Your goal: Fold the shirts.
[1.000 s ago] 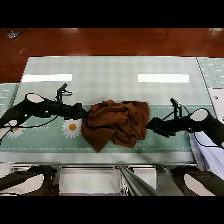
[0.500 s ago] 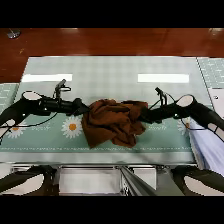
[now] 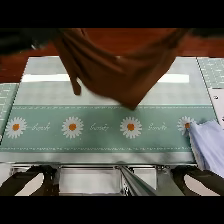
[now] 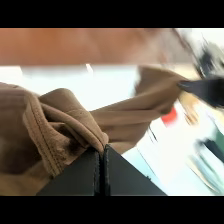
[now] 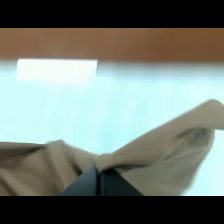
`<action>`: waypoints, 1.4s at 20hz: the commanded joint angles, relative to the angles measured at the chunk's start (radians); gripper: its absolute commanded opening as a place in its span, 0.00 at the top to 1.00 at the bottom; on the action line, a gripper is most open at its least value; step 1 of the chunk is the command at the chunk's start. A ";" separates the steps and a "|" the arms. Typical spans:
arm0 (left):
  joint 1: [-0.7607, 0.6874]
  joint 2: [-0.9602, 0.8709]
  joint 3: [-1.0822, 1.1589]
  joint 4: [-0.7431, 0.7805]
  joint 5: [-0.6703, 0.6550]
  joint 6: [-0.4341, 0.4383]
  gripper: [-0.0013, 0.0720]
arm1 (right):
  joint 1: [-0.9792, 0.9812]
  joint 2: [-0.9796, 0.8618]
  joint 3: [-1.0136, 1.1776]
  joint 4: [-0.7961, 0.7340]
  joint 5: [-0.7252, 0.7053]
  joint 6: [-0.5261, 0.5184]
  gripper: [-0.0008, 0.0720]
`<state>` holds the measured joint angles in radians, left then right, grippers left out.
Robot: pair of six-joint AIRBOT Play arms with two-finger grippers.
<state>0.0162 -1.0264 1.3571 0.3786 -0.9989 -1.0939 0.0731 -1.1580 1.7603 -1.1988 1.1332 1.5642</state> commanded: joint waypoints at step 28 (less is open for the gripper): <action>0.014 0.500 -0.900 0.676 0.038 -0.551 0.95 | -0.009 0.066 -0.482 -0.262 -0.109 0.000 0.96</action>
<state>0.0315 -0.4782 0.6334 1.0740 -1.1851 -1.6455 0.0650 -0.9421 1.3243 -1.4788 1.1580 1.5570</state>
